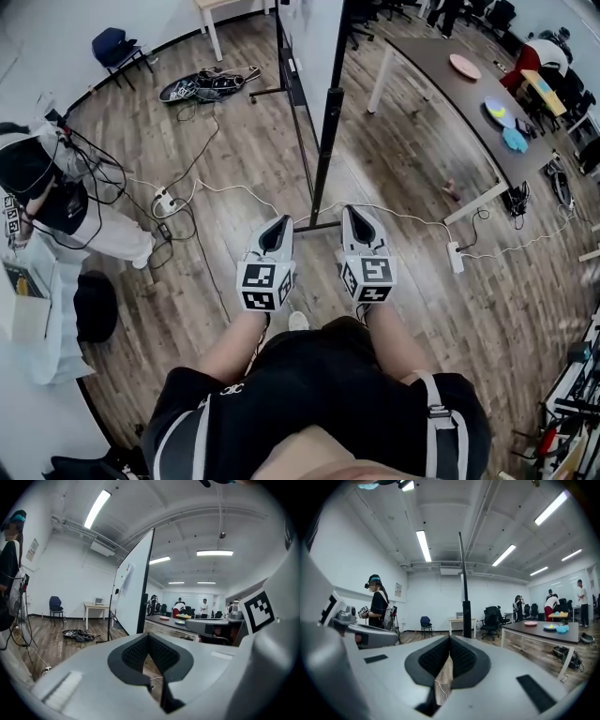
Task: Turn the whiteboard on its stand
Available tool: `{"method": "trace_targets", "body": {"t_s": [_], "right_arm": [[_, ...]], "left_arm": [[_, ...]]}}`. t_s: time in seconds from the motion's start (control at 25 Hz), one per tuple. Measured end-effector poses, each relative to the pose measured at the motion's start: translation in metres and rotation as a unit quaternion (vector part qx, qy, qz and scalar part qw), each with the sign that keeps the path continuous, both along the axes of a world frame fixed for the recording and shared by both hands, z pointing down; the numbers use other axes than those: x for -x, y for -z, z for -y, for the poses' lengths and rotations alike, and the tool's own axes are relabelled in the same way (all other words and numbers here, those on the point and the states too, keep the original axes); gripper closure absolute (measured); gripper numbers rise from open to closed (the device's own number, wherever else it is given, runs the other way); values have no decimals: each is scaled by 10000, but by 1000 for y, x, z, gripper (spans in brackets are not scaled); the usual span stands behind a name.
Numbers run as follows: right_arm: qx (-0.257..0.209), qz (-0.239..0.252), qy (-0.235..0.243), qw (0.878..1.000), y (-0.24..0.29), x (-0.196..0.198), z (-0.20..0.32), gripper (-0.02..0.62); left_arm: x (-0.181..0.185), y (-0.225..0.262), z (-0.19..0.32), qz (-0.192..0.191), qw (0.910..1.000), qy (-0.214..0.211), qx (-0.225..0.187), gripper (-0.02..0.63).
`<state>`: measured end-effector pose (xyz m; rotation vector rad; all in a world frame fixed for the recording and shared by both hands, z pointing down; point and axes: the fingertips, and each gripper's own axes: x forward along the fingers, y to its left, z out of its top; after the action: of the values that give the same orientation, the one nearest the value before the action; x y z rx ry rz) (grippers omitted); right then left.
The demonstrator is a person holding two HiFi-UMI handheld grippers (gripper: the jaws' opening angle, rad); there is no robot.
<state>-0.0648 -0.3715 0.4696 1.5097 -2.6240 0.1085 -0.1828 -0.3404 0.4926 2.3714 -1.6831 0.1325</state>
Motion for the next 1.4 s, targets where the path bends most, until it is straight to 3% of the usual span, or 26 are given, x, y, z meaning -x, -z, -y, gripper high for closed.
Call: {"method": "trace_targets", "body": {"t_s": [0.32,0.92,1.08,1.4], "right_arm": [[77,188,-40,9998,-9,0,52,589],[-111,268,417,9987,2,18,171,586],[-56,269,407,9988,0,25,192,446],[51,79,515,9986,-11,45,229,379]], "left_arm": [[8,-12,36,173,9997,93,169,596],[20,14,139,315,9982,497,-117,595],[28,13,148,301,9975,639,-98,596],[42,10,154,297,9957,873,-40,595]]}}
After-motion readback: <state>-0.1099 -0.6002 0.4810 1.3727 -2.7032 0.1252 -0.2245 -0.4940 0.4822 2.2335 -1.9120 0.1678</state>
